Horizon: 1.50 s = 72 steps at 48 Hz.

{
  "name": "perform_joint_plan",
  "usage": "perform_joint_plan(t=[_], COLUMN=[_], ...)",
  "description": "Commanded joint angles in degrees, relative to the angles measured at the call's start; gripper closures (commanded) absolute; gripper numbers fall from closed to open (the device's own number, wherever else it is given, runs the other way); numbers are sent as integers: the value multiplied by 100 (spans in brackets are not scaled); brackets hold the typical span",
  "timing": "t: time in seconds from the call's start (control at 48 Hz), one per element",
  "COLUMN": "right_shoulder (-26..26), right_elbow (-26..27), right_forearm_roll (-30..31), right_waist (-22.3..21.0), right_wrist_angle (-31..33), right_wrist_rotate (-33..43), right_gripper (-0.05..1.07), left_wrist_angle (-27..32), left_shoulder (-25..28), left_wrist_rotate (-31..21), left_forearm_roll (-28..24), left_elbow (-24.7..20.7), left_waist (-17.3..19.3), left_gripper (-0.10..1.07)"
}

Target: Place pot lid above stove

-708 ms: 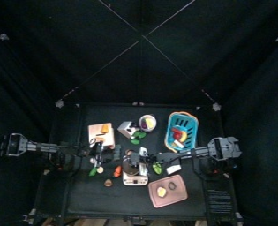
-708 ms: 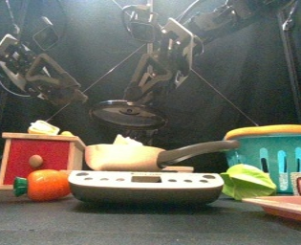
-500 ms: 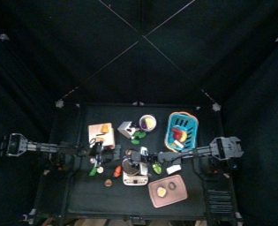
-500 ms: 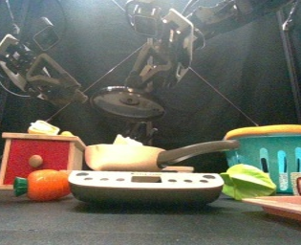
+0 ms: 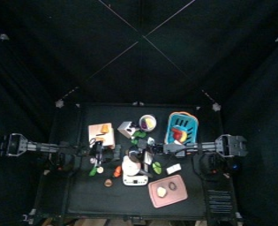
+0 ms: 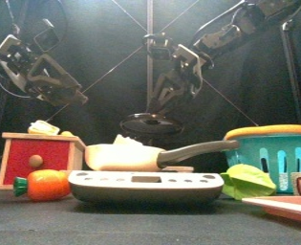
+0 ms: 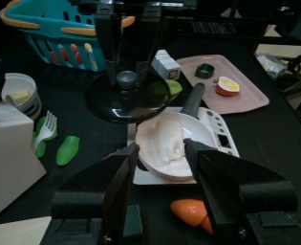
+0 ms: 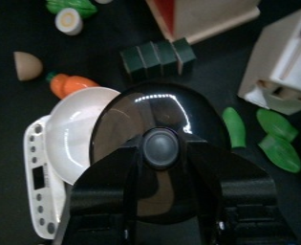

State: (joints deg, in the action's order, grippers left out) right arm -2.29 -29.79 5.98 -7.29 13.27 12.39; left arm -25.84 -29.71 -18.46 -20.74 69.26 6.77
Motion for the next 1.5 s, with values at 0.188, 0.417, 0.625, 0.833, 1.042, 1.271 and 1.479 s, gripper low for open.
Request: perform_joint_plan(t=[0.188,0.417,0.625,0.833,1.042,1.271,1.479], right_shoulder=[-334,-325,-325,-220,-202,-193,-167], right_elbow=[-369,-712,-861,-914,-923,-976,-993], right_forearm_roll=[-44,-62,-149,-325,-475,-492,-466], right_waist=[-483,-765,-879,-1046,-1116,-1116,-1099], right_wrist_angle=[18,185,237,237,237,246,246], right_wrist_rotate=[0,9,9,9,9,0,0], right_gripper=[45,45,44,43,34,20,17], left_wrist_angle=[-26,-26,-26,-26,-26,-26,-18], left_shoulder=[-9,-9,-9,-9,-9,-9,0], left_wrist_rotate=[9,9,18,18,18,9,18], left_forearm_roll=[18,18,9,9,0,9,0], left_elbow=[-62,-53,-44,-35,-35,-26,-26], left_waist=[9,35,35,62,62,62,70], left_gripper=[15,15,15,15,15,15,15])
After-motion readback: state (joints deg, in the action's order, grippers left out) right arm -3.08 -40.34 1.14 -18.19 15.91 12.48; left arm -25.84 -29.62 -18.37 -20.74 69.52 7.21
